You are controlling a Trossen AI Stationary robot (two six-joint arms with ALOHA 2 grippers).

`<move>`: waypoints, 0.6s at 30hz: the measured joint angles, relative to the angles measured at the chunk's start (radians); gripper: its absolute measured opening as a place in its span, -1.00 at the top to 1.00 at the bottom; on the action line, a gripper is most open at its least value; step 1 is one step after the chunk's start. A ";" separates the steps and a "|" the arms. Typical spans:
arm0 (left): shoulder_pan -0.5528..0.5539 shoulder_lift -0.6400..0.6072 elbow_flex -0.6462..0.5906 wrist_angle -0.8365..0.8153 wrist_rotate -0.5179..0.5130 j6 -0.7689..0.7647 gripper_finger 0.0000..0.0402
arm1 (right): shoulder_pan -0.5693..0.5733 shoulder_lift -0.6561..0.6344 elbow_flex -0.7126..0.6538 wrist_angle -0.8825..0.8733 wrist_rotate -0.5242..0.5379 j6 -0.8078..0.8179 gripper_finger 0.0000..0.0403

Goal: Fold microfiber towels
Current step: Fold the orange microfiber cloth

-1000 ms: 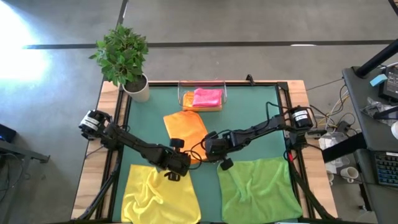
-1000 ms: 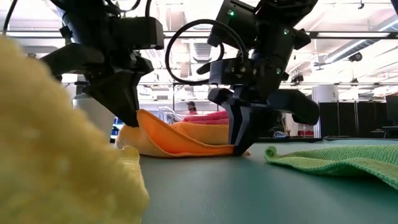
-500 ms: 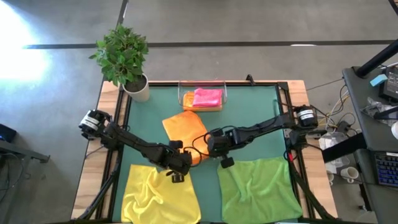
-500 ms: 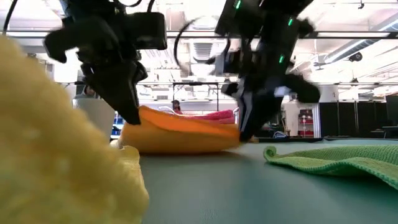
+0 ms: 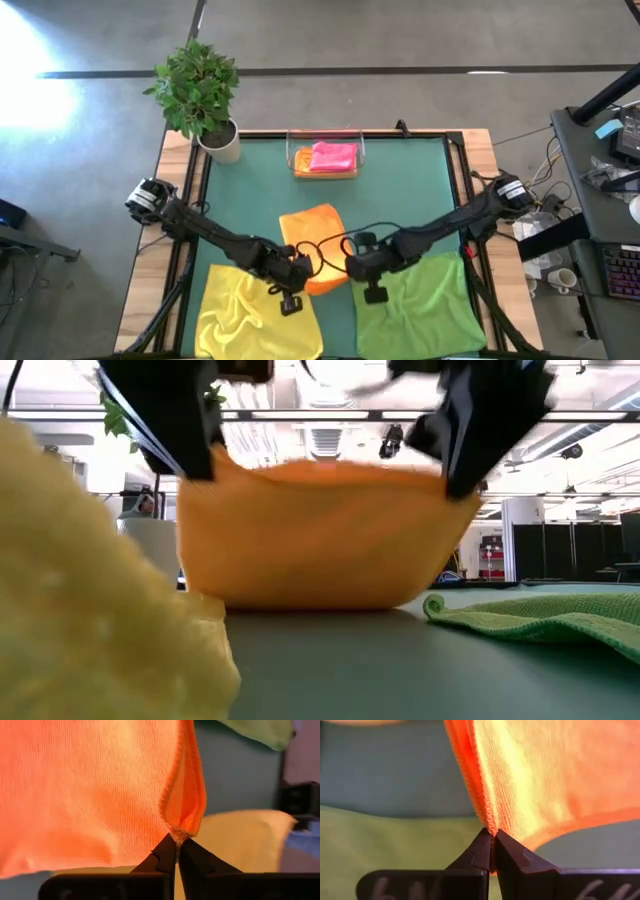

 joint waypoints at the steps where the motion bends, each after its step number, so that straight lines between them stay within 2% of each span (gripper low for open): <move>1: -0.014 0.000 0.005 -0.001 0.002 -0.014 1.00 | 0.020 0.000 0.019 -0.005 0.002 0.031 0.96; 6: -0.070 0.000 0.021 -0.002 -0.009 -0.060 1.00 | 0.077 0.000 0.089 -0.036 0.092 0.214 0.96; 8: -0.076 0.000 0.021 -0.022 -0.049 -0.077 1.00 | 0.078 0.000 0.104 -0.045 0.138 0.258 0.96; 11: -0.074 -0.001 0.021 -0.084 -0.138 -0.076 1.00 | 0.060 0.000 0.103 -0.048 0.201 0.266 0.96; 15: -0.032 -0.002 0.021 -0.213 -0.269 -0.080 1.00 | -0.014 0.006 0.063 -0.046 0.233 0.265 0.96; 18: 0.008 -0.002 0.020 -0.270 -0.292 -0.080 1.00 | -0.075 0.033 0.044 -0.045 0.243 0.234 0.96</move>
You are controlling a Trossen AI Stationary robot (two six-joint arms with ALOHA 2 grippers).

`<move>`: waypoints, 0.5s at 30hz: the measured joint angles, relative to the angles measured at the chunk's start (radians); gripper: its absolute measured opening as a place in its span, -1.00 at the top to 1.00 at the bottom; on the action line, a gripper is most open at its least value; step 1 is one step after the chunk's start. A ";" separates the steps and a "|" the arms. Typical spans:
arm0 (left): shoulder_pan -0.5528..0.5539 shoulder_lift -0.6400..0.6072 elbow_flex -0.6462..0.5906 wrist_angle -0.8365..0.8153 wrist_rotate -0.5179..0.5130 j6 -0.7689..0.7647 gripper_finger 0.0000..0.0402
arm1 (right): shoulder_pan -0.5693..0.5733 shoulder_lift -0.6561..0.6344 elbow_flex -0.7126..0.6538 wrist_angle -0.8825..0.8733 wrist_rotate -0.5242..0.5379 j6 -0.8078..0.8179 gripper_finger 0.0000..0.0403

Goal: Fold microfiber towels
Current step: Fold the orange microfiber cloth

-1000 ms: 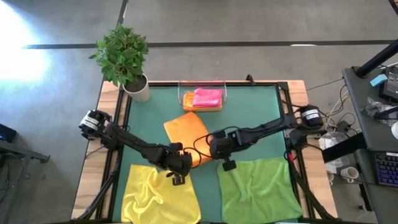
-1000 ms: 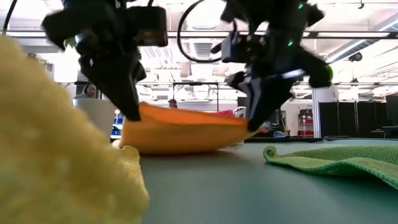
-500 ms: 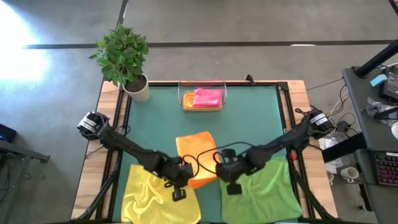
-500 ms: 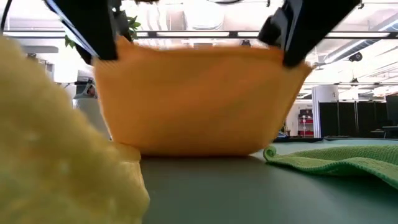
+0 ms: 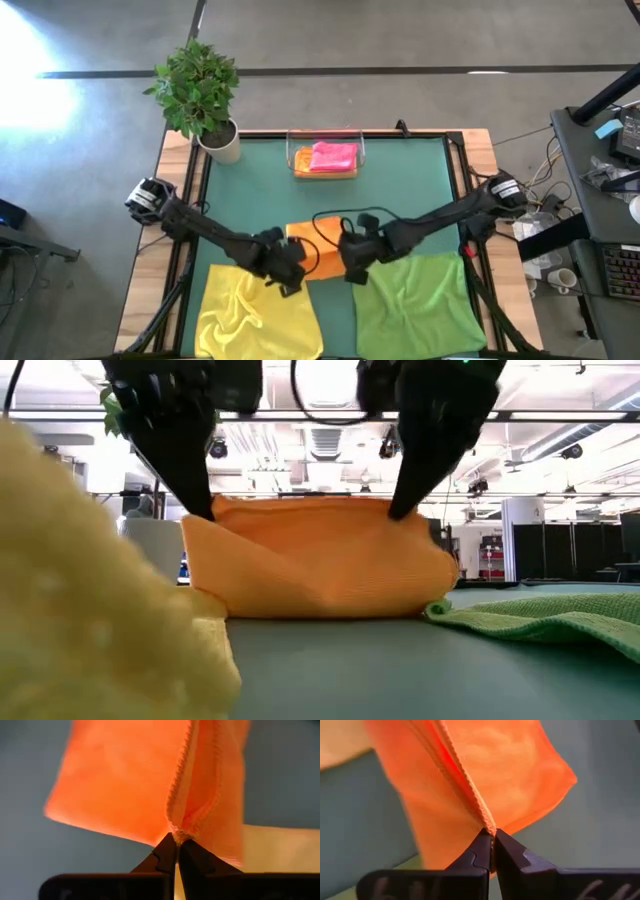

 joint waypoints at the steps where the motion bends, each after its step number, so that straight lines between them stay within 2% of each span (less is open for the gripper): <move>1: 0.012 0.000 0.000 -0.008 0.000 0.000 1.00 | -0.018 0.012 0.000 0.003 0.006 -0.019 0.96; 6: 0.073 0.000 -0.001 -0.037 0.007 -0.019 1.00 | -0.102 0.066 0.000 0.052 0.012 -0.073 0.96; 15: 0.163 0.000 -0.002 -0.106 0.034 -0.053 1.00 | -0.206 0.077 0.000 0.104 0.012 -0.178 0.96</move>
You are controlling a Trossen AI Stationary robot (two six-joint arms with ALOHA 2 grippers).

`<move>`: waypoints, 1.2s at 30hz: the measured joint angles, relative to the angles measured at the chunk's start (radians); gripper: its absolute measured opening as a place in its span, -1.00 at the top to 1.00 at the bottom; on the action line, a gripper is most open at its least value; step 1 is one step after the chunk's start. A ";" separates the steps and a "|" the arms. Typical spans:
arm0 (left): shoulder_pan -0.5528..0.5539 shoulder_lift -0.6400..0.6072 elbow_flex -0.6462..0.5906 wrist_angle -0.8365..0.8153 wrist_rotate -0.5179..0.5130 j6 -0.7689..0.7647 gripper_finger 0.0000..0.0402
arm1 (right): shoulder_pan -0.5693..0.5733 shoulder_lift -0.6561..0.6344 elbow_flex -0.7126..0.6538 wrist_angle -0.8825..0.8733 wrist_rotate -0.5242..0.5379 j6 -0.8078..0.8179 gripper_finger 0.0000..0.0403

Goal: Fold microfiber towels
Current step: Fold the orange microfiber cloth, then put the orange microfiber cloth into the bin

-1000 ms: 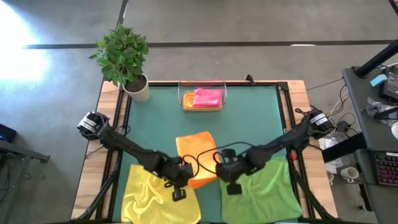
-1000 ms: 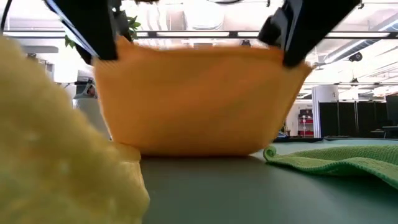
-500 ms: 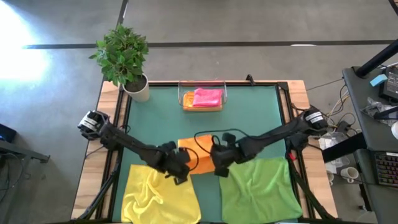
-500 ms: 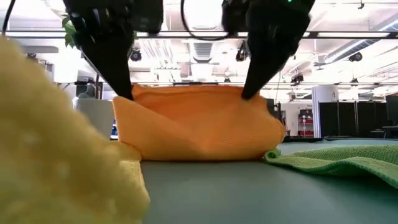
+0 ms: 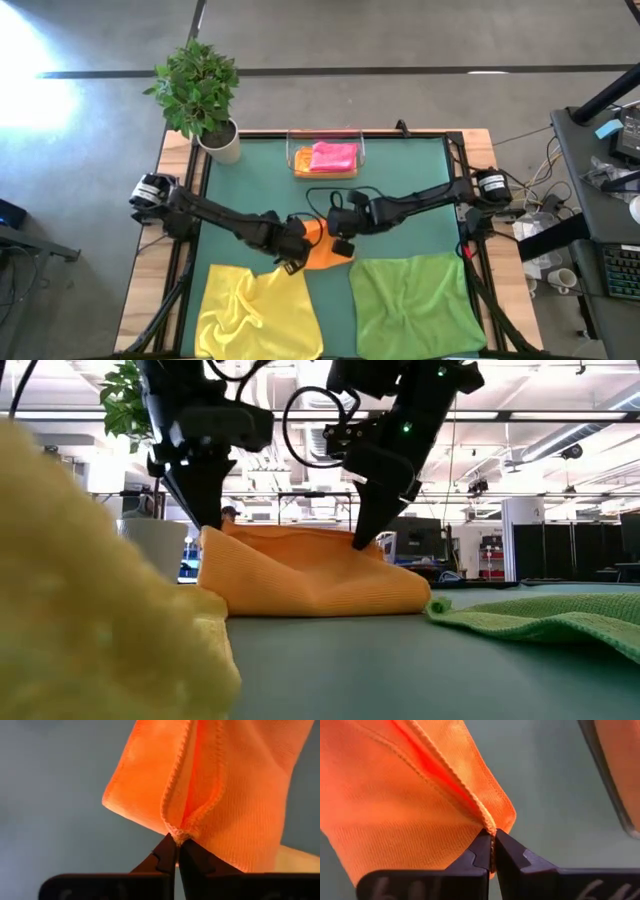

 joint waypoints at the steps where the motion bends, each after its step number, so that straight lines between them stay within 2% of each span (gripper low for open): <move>1: 0.008 0.000 0.000 -0.001 0.004 0.000 1.00 | -0.007 0.000 0.000 0.000 -0.002 -0.015 0.96; 12: 0.032 0.000 -0.001 -0.001 0.013 0.001 0.96 | -0.037 0.054 0.001 0.022 -0.077 -0.064 0.96; 21: 0.033 0.000 -0.001 -0.001 0.013 0.001 0.53 | -0.038 0.058 0.009 0.045 -0.076 -0.104 0.94; 29: 0.043 0.000 -0.001 -0.004 0.013 0.001 0.19 | -0.044 0.058 0.036 0.030 -0.076 -0.068 0.61; 36: 0.084 0.000 0.000 -0.037 0.016 0.001 0.04 | -0.046 0.056 0.037 -0.056 -0.077 -0.036 0.36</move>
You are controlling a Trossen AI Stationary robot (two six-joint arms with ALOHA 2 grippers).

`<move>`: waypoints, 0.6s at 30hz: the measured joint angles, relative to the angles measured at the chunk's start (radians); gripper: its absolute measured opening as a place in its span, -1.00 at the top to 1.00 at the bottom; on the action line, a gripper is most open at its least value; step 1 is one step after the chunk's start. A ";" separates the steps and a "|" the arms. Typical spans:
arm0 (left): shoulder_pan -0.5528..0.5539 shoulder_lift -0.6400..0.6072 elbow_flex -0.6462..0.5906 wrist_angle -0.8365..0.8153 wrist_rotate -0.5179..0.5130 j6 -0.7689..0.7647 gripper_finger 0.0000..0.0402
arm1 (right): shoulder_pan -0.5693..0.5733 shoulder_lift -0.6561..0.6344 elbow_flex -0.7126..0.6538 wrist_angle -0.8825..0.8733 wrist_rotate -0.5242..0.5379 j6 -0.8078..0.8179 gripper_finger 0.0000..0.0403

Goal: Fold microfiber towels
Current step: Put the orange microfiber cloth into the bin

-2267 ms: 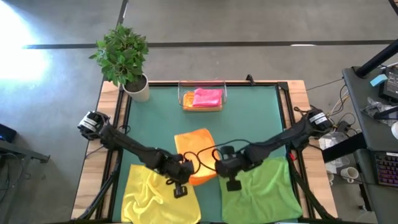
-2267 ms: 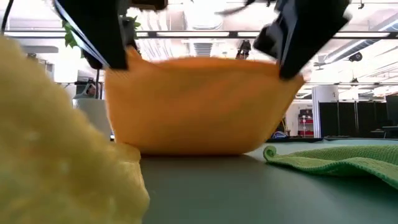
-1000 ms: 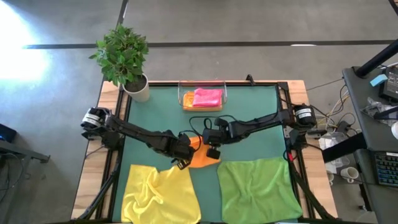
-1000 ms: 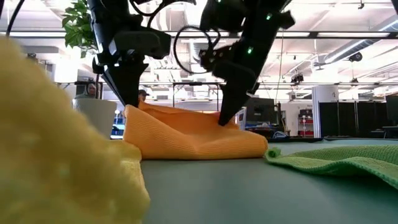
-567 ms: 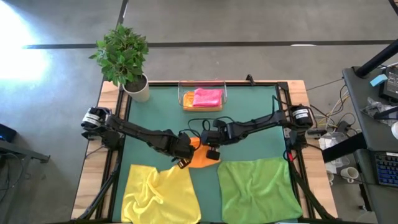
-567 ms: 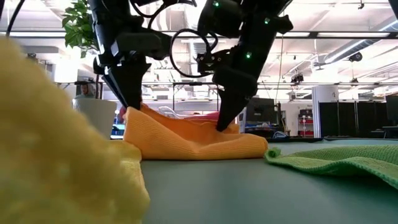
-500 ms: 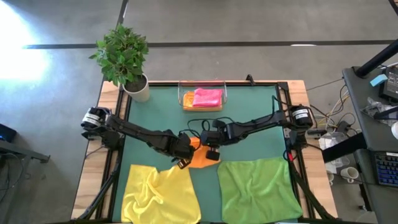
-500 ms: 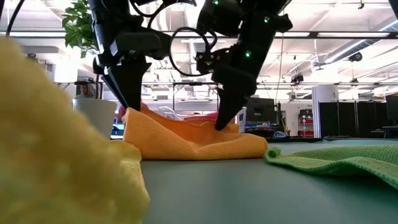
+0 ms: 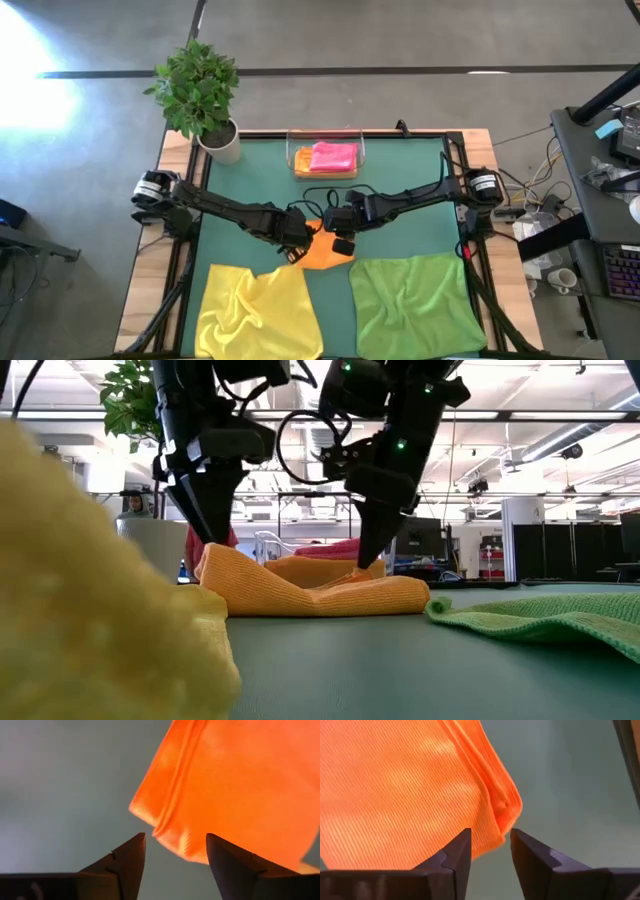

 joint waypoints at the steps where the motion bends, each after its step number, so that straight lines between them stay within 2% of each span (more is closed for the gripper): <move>1: 0.005 0.000 0.000 -0.015 0.013 0.000 0.04 | 0.000 -0.003 0.000 -0.010 -0.001 0.000 0.34; 7: 0.003 -0.032 0.000 -0.059 0.129 0.007 0.04 | -0.004 -0.077 0.003 -0.095 -0.088 -0.027 0.31; 14: -0.087 -0.081 0.000 -0.016 0.136 -0.005 0.04 | -0.003 -0.198 -0.015 -0.124 -0.113 -0.042 0.42; 18: -0.122 -0.075 -0.018 0.064 0.123 -0.026 0.04 | -0.003 -0.213 -0.030 -0.116 -0.183 -0.042 0.47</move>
